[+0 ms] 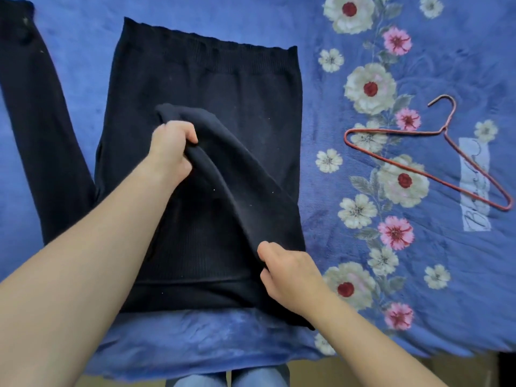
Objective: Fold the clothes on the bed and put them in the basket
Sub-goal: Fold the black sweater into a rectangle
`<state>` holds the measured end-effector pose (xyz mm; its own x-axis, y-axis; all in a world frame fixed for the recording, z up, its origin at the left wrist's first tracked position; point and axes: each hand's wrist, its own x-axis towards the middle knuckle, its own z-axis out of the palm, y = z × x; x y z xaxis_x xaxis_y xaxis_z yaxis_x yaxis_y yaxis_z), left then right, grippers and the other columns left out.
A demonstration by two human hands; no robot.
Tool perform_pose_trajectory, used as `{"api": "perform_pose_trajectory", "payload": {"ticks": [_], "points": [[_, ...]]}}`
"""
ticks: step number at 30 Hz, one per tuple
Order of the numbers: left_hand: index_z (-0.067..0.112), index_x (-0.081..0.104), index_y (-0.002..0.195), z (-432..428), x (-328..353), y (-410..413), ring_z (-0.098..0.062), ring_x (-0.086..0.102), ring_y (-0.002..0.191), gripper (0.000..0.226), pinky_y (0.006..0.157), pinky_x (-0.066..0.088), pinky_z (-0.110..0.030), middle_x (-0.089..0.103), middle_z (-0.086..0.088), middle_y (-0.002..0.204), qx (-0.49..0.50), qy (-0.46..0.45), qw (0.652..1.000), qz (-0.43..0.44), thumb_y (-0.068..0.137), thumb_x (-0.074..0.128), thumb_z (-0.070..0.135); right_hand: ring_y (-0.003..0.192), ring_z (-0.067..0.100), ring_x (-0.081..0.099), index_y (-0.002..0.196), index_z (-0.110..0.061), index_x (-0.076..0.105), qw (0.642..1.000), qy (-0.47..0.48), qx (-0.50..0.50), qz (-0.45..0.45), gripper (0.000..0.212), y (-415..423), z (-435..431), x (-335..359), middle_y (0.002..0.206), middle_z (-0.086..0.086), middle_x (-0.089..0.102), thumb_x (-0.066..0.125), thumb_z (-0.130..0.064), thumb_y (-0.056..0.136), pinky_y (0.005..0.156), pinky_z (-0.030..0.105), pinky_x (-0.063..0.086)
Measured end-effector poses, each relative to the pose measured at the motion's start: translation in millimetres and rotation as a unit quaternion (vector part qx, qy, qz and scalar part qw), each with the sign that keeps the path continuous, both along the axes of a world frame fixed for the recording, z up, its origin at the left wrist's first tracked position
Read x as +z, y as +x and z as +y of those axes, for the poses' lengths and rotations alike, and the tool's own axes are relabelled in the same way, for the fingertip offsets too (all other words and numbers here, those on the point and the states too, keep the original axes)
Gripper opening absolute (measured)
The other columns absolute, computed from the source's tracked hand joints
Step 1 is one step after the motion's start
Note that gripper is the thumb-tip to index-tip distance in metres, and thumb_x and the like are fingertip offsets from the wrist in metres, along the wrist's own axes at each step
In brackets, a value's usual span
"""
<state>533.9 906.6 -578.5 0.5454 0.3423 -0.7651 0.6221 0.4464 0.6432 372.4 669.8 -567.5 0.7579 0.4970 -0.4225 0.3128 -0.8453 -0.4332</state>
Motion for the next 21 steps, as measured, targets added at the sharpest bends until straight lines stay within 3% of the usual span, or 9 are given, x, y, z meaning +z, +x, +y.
{"api": "perform_pose_trajectory", "payload": {"ticks": [2,4,7,11,14,17,21], "points": [[0.002,0.061,0.108,22.8,-5.6,-1.6,-0.032,0.064,0.104,0.069,0.091,0.053,-0.041,0.063,-0.01,0.109,0.038,-0.042,0.998,-0.012,0.039,0.055,0.002,0.046,0.021,0.049,0.087,-0.016,0.042,0.998,0.025,0.05,0.014,0.031,-11.1,8.4,1.4,0.068,-0.002,0.049,0.062,-0.009,0.065,0.041,0.025,0.023],[0.003,0.06,0.122,40.8,-10.9,-6.3,-0.029,0.065,0.107,0.084,0.086,0.055,-0.039,0.064,-0.01,0.121,0.034,-0.035,0.999,0.021,0.038,0.063,0.005,0.067,0.025,0.056,0.105,-0.013,0.046,0.997,0.03,0.049,0.049,0.028,-20.1,17.7,-1.3,0.086,0.003,0.053,0.054,-0.009,0.078,0.051,0.031,0.035],[0.013,0.06,0.117,45.7,-14.8,-9.4,-0.021,0.066,0.103,0.046,0.078,0.056,-0.036,0.068,-0.004,0.11,-0.03,0.01,0.998,0.045,0.072,0.066,0.011,0.087,0.029,0.055,0.126,-0.013,0.04,0.995,-0.007,0.009,0.103,0.037,-21.0,28.2,-7.0,0.107,0.006,0.052,0.046,-0.014,0.089,0.067,0.037,0.039],[0.019,0.06,0.101,40.7,-10.5,10.4,-0.02,0.064,0.094,0.021,0.076,0.057,-0.033,0.066,-0.002,0.098,-0.057,0.12,0.99,0.039,0.083,0.06,0.008,0.079,0.034,0.057,0.118,-0.014,0.042,0.987,-0.002,-0.053,0.154,0.028,-3.8,41.2,-9.4,0.092,0.004,0.058,0.045,-0.021,0.091,0.069,0.039,0.043],[0.013,0.061,0.101,45.5,1.2,33.0,-0.023,0.067,0.102,0.019,0.084,0.058,-0.033,0.069,-0.007,0.109,-0.018,0.027,0.999,-0.023,0.085,0.052,0.007,0.075,0.034,0.056,0.123,-0.02,0.038,0.981,0.034,-0.115,0.15,0.029,14.0,47.4,-6.2,0.076,-0.003,0.051,0.042,-0.022,0.094,0.072,0.041,0.046],[0.013,0.063,0.101,52.7,9.4,50.9,-0.018,0.069,0.1,0.014,0.084,0.058,-0.032,0.072,-0.004,0.106,0.01,-0.037,0.994,-0.102,0.093,0.052,0.01,0.081,0.029,0.058,0.144,-0.031,0.028,0.969,0.074,-0.204,0.118,0.051,36.3,56.8,-7.4,0.079,-0.005,0.051,0.041,-0.023,0.096,0.078,0.043,0.047],[0.025,0.058,0.098,67.9,-6.0,53.0,-0.011,0.069,0.091,0.017,0.075,0.057,-0.031,0.069,0.001,0.106,-0.029,0.019,0.999,-0.037,0.098,0.05,0.011,0.084,0.024,0.057,0.153,-0.038,0.012,0.974,0.022,-0.191,0.116,0.064,59.7,69.5,-15.0,0.083,-0.004,0.053,0.041,-0.026,0.097,0.078,0.039,0.047]]}}
